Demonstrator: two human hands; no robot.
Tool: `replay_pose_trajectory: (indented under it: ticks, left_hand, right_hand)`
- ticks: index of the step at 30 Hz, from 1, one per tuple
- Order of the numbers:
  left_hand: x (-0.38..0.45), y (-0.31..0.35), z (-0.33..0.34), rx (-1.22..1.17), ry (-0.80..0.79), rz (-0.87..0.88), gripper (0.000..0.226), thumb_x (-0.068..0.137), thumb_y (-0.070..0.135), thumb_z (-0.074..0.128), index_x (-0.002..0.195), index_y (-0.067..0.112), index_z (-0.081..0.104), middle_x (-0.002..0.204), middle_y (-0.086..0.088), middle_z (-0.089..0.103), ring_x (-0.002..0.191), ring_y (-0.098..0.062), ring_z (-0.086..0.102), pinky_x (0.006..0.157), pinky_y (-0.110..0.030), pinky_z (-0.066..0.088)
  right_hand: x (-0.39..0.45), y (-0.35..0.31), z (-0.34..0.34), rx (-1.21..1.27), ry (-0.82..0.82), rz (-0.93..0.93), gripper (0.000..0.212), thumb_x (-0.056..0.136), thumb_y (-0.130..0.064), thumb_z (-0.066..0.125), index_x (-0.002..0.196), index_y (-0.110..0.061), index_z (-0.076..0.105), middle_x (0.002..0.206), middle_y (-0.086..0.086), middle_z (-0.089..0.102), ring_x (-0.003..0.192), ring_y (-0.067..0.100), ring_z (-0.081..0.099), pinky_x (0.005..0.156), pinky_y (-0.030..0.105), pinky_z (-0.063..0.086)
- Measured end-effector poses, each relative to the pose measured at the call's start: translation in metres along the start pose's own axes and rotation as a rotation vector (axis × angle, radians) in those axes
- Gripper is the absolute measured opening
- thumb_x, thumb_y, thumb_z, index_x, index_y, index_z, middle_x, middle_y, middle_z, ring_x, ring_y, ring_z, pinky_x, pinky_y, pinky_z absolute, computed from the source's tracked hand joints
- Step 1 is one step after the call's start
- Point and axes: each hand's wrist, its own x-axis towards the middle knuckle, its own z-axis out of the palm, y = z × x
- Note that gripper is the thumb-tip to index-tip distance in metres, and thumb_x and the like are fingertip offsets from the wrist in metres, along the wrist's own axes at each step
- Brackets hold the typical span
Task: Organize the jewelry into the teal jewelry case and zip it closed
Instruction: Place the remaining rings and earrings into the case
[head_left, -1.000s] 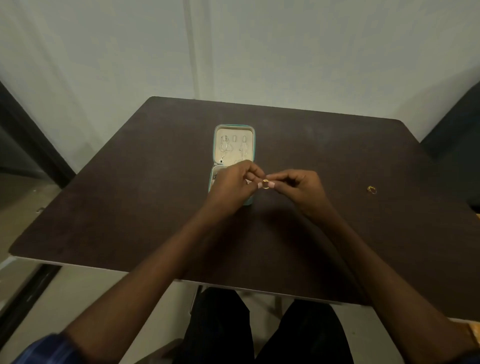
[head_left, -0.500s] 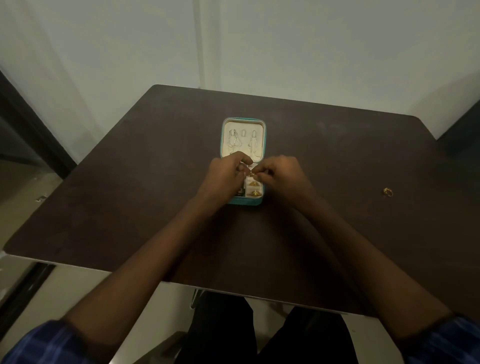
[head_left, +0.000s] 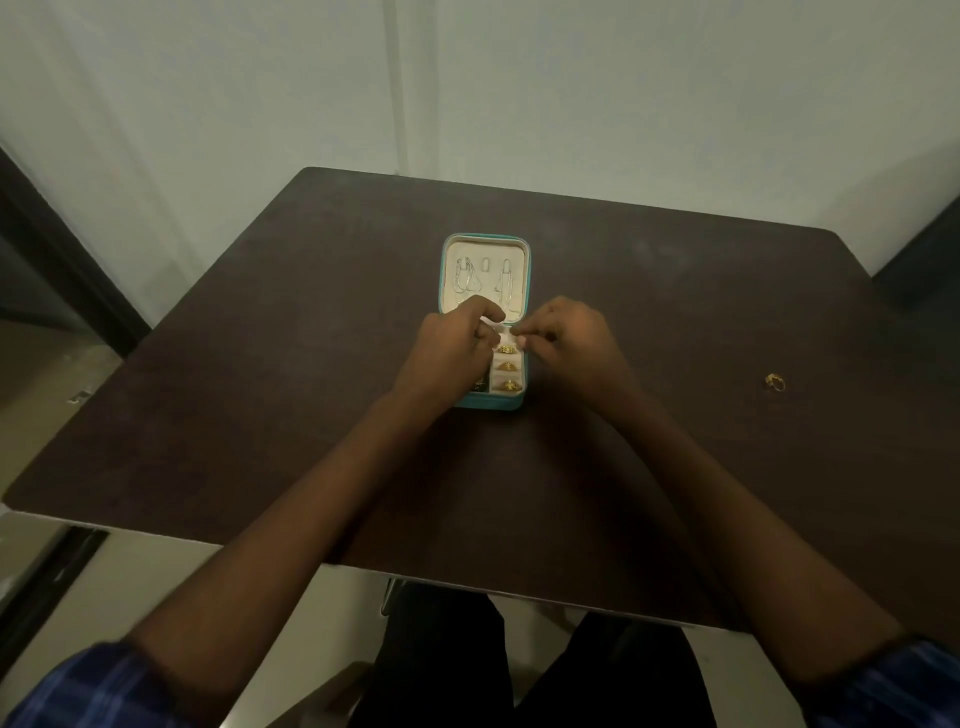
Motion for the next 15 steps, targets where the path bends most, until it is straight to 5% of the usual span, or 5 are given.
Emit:
replay_pose_trajectory:
  ticks: [5,8,15]
  left_hand:
    - [-0.002,0.015,0.005,-0.024,0.022,0.036,0.022,0.089,0.011,0.052,0.109,0.017,0.059,0.098,-0.002,0.069,0.091,-0.016,0.063,0.081,-0.031,0.052]
    - [-0.001,0.034,0.018,-0.012,0.024,0.101,0.020,0.089,0.014,0.055,0.108,0.015,0.060,0.097,0.001,0.067,0.091,-0.012,0.060,0.078,-0.022,0.045]
    - [0.018,0.101,0.084,0.052,-0.101,0.233,0.019,0.085,0.016,0.063,0.101,0.010,0.070,0.097,-0.006,0.072,0.091,-0.018,0.064,0.080,-0.023,0.041]
  right_hand:
    - [-0.024,0.024,-0.022,-0.033,0.106,0.088,0.019,0.087,-0.012,0.060,0.103,-0.009,0.071,0.093,0.010,0.069,0.085,0.019,0.057,0.072,0.023,0.035]
    - [-0.049,0.047,-0.043,-0.081,0.130,0.171,0.016,0.083,-0.010,0.064,0.096,-0.009,0.074,0.088,0.012,0.070,0.083,0.028,0.061,0.068,0.019,0.030]
    - [-0.130,0.104,-0.101,-0.116,0.157,0.425,0.020,0.086,-0.014,0.063,0.104,-0.011,0.071,0.100,0.010,0.068,0.085,0.018,0.059,0.073,0.020,0.036]
